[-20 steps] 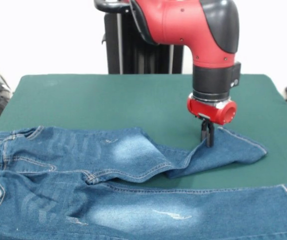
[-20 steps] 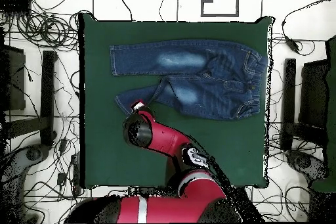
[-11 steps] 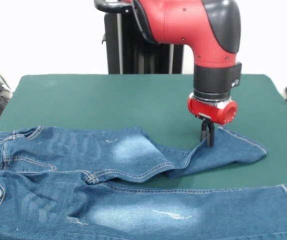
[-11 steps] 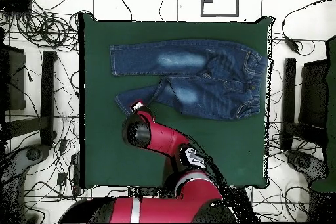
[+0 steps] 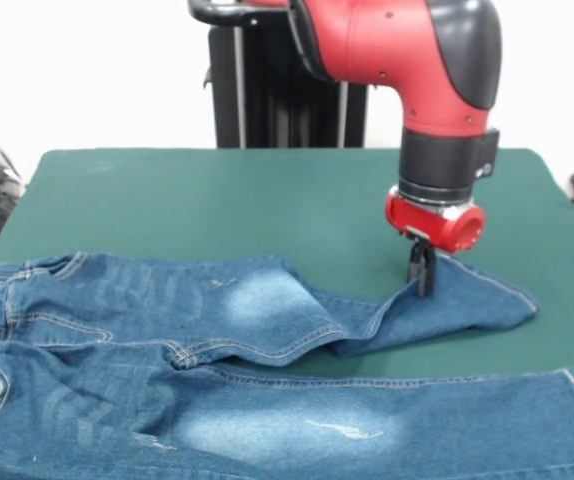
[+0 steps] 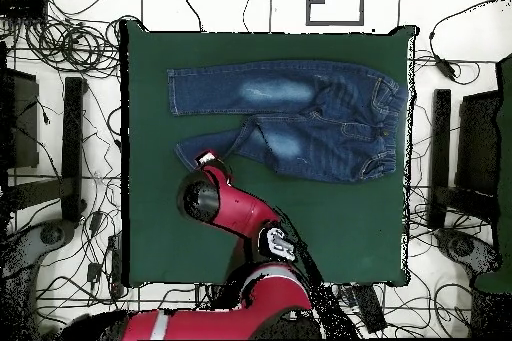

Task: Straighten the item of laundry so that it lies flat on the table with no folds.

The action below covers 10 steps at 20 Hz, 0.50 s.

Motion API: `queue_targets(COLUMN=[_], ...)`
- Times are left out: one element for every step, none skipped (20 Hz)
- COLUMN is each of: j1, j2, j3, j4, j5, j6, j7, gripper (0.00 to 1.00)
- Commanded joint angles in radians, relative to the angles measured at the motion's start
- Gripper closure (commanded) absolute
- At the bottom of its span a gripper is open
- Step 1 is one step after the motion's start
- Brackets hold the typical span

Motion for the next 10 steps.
queue_targets(j1=[0.042, 0.04, 0.041, 0.037, 0.051, 0.047, 0.046, 0.049, 0.046, 0.044], j2=[0.037, 0.037, 0.038, 0.038, 0.042, 0.044, 0.046, 0.049, 0.051, 0.053], j3=[0.018, 0.023, 0.024, 0.029, 0.013, 0.013, 0.013, 0.007, 0.008, 0.008], j4=[-0.102, -0.101, -0.101, -0.101, -0.109, -0.115, -0.121, -0.13, -0.136, -0.141], j5=[0.14, 0.144, 0.154, 0.157, 0.174, 0.181, 0.189, 0.196, 0.199, 0.201], j6=[0.097, 0.093, 0.093, 0.091, 0.098, 0.108, 0.118, 0.125, 0.134, 0.14], j7=[0.199, 0.195, 0.193, 0.191, 0.189, 0.186, 0.185, 0.179, 0.174, 0.17], gripper=[1.0, 1.0, 1.0, 1.0, 1.0, 1.0, 1.0, 1.0, 1.0, 1.0])
